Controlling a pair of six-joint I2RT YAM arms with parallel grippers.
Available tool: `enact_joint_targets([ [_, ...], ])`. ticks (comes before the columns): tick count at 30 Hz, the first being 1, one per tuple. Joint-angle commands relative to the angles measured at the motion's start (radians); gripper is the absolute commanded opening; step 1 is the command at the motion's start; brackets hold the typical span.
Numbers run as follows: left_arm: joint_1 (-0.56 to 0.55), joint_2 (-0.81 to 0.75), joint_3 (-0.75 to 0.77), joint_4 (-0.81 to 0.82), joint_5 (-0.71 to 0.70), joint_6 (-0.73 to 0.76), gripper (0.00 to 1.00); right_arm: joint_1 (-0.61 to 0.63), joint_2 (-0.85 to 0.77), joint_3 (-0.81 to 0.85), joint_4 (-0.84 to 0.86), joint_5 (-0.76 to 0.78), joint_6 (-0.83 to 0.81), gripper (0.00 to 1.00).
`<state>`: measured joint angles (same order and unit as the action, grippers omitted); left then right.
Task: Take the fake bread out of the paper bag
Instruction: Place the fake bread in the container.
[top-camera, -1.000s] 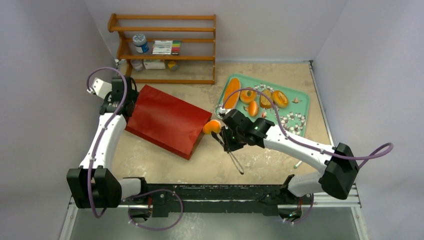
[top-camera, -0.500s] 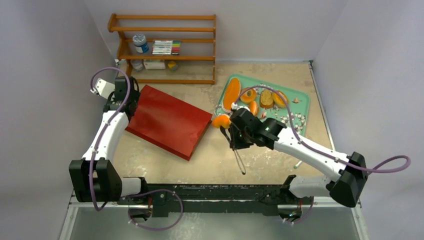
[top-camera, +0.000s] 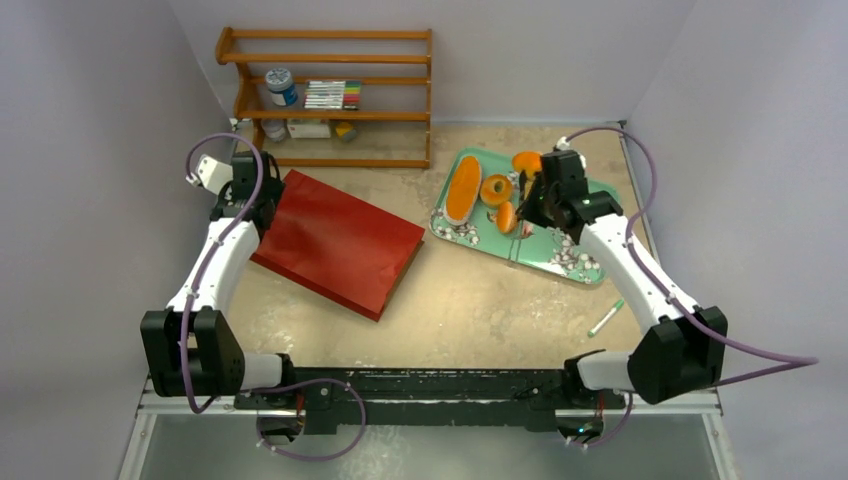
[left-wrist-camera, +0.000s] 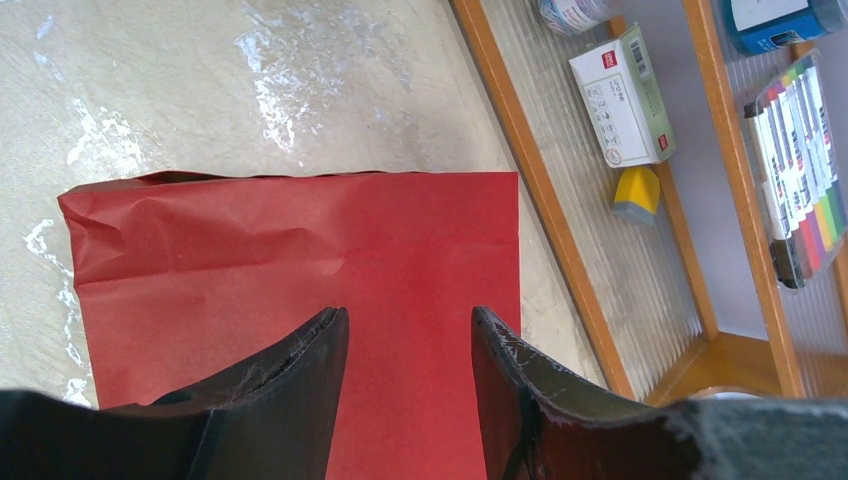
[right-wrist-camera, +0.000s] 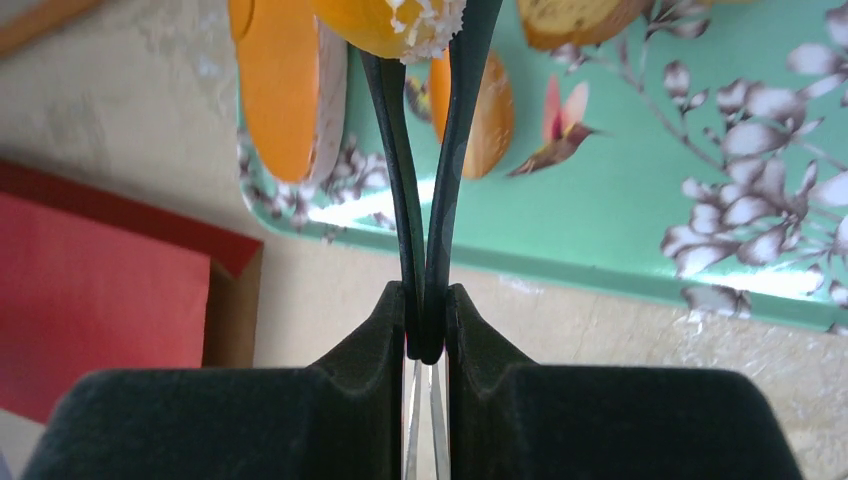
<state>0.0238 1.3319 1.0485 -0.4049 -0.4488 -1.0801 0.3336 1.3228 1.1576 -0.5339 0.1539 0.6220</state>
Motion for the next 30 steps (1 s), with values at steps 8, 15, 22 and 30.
enact_joint_targets([
  [8,-0.001,-0.010,0.001,0.044,0.010,0.020,0.47,-0.301,-0.037,-0.117,0.258,-0.179,0.134,0.09],
  [15,0.000,-0.010,-0.014,0.046,0.004,0.012,0.48,-0.449,-0.025,-0.256,0.384,-0.297,0.241,0.12],
  [22,0.001,-0.016,-0.013,0.036,-0.012,0.014,0.48,-0.503,0.012,-0.326,0.446,-0.356,0.321,0.17],
  [30,0.003,-0.017,-0.019,0.033,-0.017,0.004,0.48,-0.530,0.049,-0.409,0.494,-0.378,0.371,0.53],
])
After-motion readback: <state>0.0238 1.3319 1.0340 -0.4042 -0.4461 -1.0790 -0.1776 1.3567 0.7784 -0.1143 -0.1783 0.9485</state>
